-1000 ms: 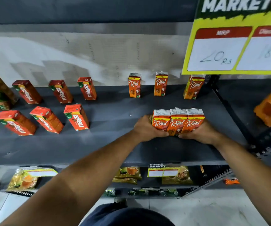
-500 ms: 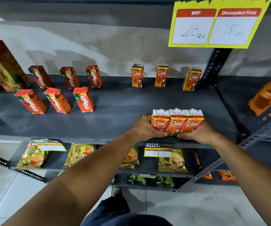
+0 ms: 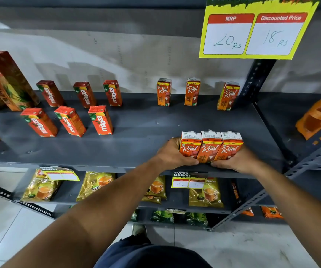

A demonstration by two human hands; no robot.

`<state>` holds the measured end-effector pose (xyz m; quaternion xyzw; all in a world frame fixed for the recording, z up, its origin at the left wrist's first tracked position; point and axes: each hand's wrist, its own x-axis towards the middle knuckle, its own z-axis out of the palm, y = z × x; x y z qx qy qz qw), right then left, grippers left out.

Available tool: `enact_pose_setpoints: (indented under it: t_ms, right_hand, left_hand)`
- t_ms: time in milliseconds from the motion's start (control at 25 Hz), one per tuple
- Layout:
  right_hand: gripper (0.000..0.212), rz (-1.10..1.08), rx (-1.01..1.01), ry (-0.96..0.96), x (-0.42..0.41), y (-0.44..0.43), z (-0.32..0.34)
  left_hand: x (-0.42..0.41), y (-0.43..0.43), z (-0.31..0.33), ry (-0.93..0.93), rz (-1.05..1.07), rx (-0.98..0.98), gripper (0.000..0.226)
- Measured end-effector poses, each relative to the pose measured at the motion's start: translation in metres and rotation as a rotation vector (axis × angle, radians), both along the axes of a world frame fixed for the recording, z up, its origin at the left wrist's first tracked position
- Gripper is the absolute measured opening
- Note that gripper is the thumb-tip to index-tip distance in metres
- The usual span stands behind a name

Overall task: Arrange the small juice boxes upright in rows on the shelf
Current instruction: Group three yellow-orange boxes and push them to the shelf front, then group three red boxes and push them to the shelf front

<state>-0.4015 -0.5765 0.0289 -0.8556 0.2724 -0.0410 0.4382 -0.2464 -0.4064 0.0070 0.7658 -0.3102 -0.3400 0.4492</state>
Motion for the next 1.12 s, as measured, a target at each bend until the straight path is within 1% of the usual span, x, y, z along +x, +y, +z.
enact_pose_setpoints:
  t_ms: [80, 160, 200, 280, 320, 360, 400, 440, 520, 560, 600, 680, 760, 800, 880, 960, 1040, 1120]
  right_hand:
    - [0.055, 0.022, -0.023, -0.001, -0.002, 0.001, 0.001]
    - [0.068, 0.032, -0.058, 0.010, -0.005, 0.004, 0.005]
    - [0.082, 0.026, -0.070, 0.020, -0.008, 0.003, 0.006]
    - [0.120, -0.025, -0.057, 0.015, -0.022, 0.004, 0.006]
    - [0.129, -0.061, -0.048, -0.004, -0.032, 0.005, 0.005]
    - [0.129, -0.091, -0.048, -0.051, -0.044, 0.007, 0.003]
    - [0.124, -0.112, -0.052, -0.132, -0.056, 0.011, 0.000]
    - [0.112, -0.131, -0.064, -0.236, -0.068, 0.016, -0.005]
    - [0.087, -0.193, -0.085, -0.388, -0.088, 0.036, -0.014]
    - [0.079, -0.188, -0.102, -0.401, -0.092, 0.049, -0.018]
    - [0.068, -0.136, -0.121, -0.378, -0.092, 0.063, -0.023]
    - [0.048, 0.055, -0.149, -0.314, -0.082, 0.093, -0.030]
    - [0.031, 0.236, -0.158, -0.288, -0.054, 0.127, -0.029]
    - [0.026, 0.292, -0.161, -0.289, -0.035, 0.143, -0.025]
    - [0.026, 0.370, -0.162, -0.333, 0.008, 0.172, -0.012]
    - [0.035, 0.406, -0.117, -0.392, 0.057, 0.195, 0.000]
    - [0.059, 0.367, -0.049, -0.406, 0.110, 0.207, 0.011]
    - [0.084, 0.269, 0.049, -0.369, 0.166, 0.214, 0.019]
  left_hand:
    - [-0.001, 0.002, 0.004, 0.000, -0.015, -0.023, 0.070]
    - [-0.001, 0.006, 0.008, -0.002, -0.054, -0.060, 0.087]
    - [0.000, 0.010, 0.011, 0.009, -0.076, -0.092, 0.098]
    - [0.005, 0.021, 0.015, 0.031, -0.098, -0.165, 0.115]
    - [0.009, 0.029, 0.016, 0.017, -0.098, -0.187, 0.119]
    - [0.014, 0.040, 0.017, -0.020, -0.092, -0.199, 0.120]
    - [0.019, 0.052, 0.016, -0.070, -0.076, -0.210, 0.118]
    - [0.024, 0.067, 0.015, -0.127, -0.057, -0.232, 0.113]
    - [0.033, 0.101, 0.011, -0.244, -0.003, -0.310, 0.093]
    - [0.039, 0.120, 0.008, -0.295, 0.047, -0.358, 0.079]
    - [0.044, 0.140, 0.005, -0.344, 0.118, -0.397, 0.065]
    - [0.055, 0.178, -0.003, -0.404, 0.289, -0.464, 0.045]
    - [0.067, 0.213, -0.007, -0.448, 0.458, -0.523, 0.032]
    - [0.075, 0.229, -0.007, -0.478, 0.535, -0.551, 0.029]
    - [0.097, 0.258, -0.001, -0.577, 0.701, -0.577, 0.031]
    - [0.130, 0.285, 0.007, -0.669, 0.865, -0.560, 0.044]
    - [0.168, 0.308, 0.012, -0.673, 0.936, -0.488, 0.060]
    - [0.202, 0.325, 0.013, -0.596, 0.898, -0.392, 0.079]
